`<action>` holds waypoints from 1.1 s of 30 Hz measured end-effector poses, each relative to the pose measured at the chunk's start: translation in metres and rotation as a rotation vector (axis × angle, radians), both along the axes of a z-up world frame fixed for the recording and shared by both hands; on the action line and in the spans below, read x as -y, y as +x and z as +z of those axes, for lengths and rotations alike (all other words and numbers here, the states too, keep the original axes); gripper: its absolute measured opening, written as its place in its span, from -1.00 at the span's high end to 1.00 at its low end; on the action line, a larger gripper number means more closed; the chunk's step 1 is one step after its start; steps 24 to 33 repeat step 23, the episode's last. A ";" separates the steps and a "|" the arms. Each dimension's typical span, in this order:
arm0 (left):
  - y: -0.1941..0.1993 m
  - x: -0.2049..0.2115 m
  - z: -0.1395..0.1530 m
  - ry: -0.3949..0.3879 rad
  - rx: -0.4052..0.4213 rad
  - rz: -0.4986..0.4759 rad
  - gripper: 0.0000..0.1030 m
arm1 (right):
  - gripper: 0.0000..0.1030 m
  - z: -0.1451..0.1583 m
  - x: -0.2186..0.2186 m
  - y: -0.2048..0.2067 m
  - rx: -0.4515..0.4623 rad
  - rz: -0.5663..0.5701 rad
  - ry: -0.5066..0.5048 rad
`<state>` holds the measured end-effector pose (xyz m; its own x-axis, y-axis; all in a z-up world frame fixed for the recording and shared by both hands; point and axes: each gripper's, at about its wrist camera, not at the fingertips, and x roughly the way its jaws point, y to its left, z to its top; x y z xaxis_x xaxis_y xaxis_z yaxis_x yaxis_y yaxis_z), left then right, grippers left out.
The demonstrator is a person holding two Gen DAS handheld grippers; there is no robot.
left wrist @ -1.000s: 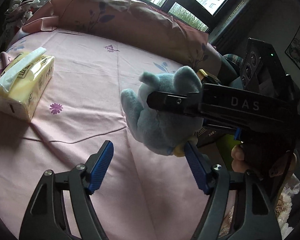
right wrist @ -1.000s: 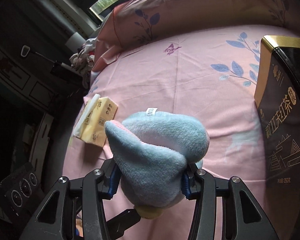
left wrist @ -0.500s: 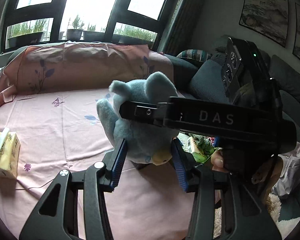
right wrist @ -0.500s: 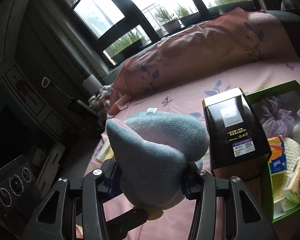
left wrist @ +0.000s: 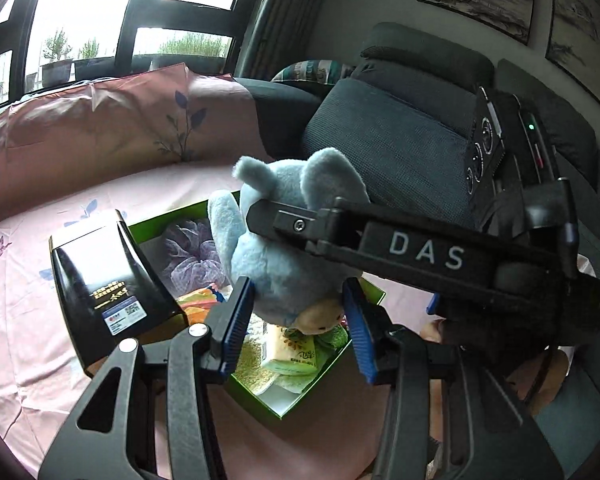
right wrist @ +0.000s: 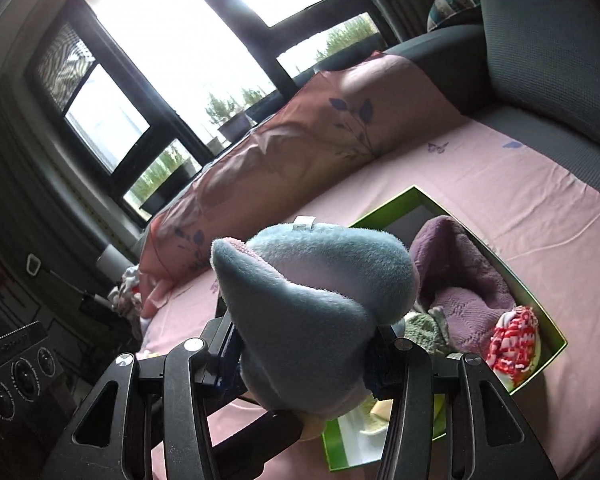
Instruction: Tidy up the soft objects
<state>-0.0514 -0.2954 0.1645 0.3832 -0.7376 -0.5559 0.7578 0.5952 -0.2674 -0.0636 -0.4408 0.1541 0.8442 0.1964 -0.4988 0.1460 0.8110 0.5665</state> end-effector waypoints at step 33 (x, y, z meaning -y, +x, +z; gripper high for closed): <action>0.000 0.022 -0.009 0.103 -0.041 0.108 -0.77 | -0.66 -0.019 0.050 -0.024 -0.086 -0.264 -0.025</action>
